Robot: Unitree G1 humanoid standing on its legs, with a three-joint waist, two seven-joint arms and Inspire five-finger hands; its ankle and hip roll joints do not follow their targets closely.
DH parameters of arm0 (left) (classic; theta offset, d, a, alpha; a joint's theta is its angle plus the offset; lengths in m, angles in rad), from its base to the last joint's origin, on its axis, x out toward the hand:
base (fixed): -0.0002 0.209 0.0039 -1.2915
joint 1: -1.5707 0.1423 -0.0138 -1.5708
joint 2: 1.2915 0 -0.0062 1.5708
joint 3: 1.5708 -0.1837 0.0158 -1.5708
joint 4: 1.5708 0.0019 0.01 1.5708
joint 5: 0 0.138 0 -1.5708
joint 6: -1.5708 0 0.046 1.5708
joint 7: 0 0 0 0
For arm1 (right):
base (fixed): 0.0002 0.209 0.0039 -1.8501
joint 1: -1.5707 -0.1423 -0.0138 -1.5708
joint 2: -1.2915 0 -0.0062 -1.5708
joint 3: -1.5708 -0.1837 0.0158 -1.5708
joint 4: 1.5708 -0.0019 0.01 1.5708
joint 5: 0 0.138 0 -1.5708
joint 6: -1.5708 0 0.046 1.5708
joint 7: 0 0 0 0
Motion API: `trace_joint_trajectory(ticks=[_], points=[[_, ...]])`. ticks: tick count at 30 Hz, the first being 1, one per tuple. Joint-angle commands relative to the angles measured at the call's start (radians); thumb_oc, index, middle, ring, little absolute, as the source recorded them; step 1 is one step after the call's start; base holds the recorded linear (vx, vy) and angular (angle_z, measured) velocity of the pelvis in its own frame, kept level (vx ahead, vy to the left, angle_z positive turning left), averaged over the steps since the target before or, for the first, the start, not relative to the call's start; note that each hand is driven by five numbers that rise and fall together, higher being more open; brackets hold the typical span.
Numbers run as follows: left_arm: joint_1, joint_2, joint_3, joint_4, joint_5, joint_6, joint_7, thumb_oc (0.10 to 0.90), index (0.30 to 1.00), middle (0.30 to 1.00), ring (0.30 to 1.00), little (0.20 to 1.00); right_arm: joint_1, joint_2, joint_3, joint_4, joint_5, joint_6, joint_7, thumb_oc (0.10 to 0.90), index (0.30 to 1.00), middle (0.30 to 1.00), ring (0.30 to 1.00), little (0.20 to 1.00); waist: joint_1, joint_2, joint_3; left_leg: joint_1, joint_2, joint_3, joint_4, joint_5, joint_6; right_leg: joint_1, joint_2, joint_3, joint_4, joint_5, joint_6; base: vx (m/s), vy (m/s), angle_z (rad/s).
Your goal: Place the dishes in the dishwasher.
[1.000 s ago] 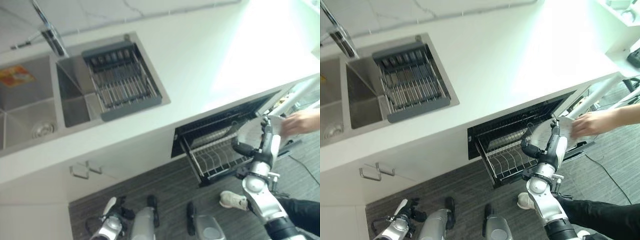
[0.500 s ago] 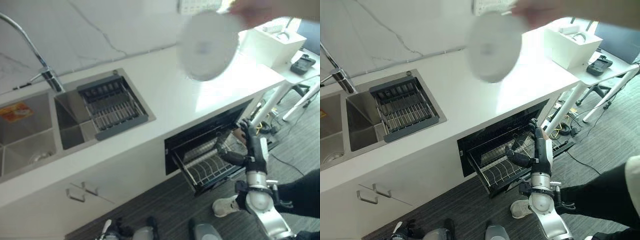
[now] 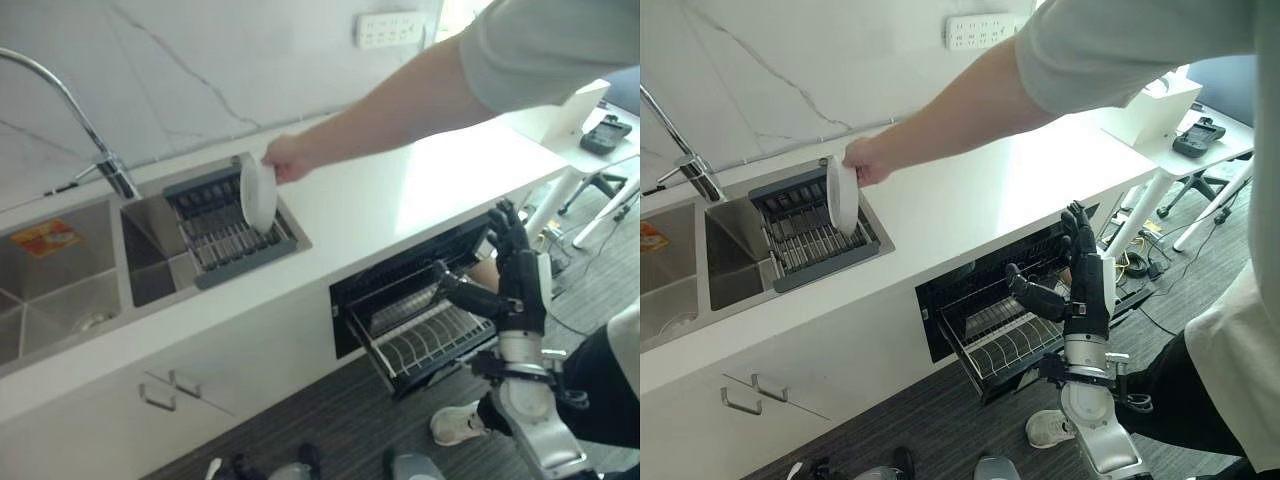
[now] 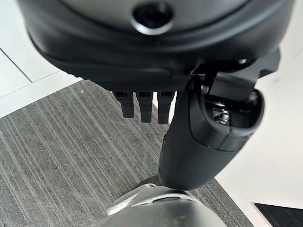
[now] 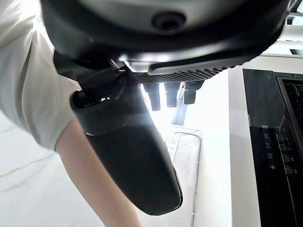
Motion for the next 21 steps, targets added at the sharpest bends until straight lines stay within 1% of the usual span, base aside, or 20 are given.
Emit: trace_joint_trajectory(ticks=[1, 8, 12, 15, 19, 21], points=[[-0.017, -0.020, -0.026, 0.023, -0.014, -0.026, -0.017, 0.800, 0.900, 0.900, 0.900, 0.900, -0.105, -0.027, -0.041, -0.161, 0.019, -0.118, 0.002, 0.800, 0.900, 0.900, 0.900, 0.900, 0.007, -0.020, -0.006, 0.048, 0.018, 0.025, 0.060, -0.141, -0.023, 0.013, 0.023, 0.004, -0.027, 0.027, 0.051, 0.01, 0.004, 0.03], [-0.011, -0.021, -0.026, 0.028, -0.019, -0.039, -0.015, 0.800, 0.900, 0.900, 0.900, 0.900, -0.098, -0.024, -0.032, -0.167, 0.028, -0.122, 0.011, 0.800, 0.900, 0.900, 0.900, 0.900, 0.010, -0.021, -0.011, 0.051, 0.016, 0.025, 0.060, -0.143, -0.022, 0.017, 0.019, -0.003, -0.027, 0.027, 0.052, 0.00, 0.001, 0.00], [-0.004, -0.019, -0.023, 0.032, -0.018, -0.034, -0.016, 0.800, 0.900, 0.900, 0.900, 0.900, -0.095, -0.023, -0.027, -0.179, 0.065, -0.111, 0.046, 0.800, 0.900, 0.900, 0.900, 0.900, 0.016, -0.023, -0.011, 0.051, 0.010, 0.018, 0.060, -0.142, -0.021, 0.019, 0.017, -0.007, -0.027, 0.028, 0.053, 0.04, 0.001, 0.01], [0.000, -0.019, -0.027, 0.035, -0.016, -0.037, -0.019, 0.800, 0.900, 0.900, 0.900, 0.900, -0.106, -0.016, -0.012, -0.168, 0.127, -0.100, 0.055, 0.800, 0.900, 0.900, 0.900, 0.900, 0.026, -0.024, -0.012, 0.048, 0.005, 0.011, 0.060, -0.141, -0.021, 0.020, 0.014, -0.014, -0.027, 0.026, 0.053, 0.02, -0.004, 0.02], [0.001, -0.020, -0.039, 0.035, -0.018, -0.040, -0.016, 0.800, 0.900, 0.900, 0.900, 0.900, -0.133, 0.002, 0.014, -0.144, 0.172, -0.094, 0.041, 0.800, 0.900, 0.900, 0.900, 0.900, 0.046, -0.022, -0.011, 0.040, -0.001, -0.002, 0.060, -0.137, -0.021, 0.022, 0.008, -0.031, -0.027, 0.024, 0.052, 0.02, -0.005, 0.07], [0.001, -0.021, -0.050, 0.036, -0.017, -0.038, -0.011, 0.800, 0.900, 0.900, 0.900, 0.900, -0.152, 0.012, 0.029, -0.126, 0.174, -0.093, 0.024, 0.800, 0.900, 0.900, 0.900, 0.900, 0.059, -0.022, -0.011, 0.035, -0.006, -0.012, 0.060, -0.135, -0.021, 0.025, 0.005, -0.041, -0.027, 0.022, 0.051, 0.04, -0.009, 0.12]])
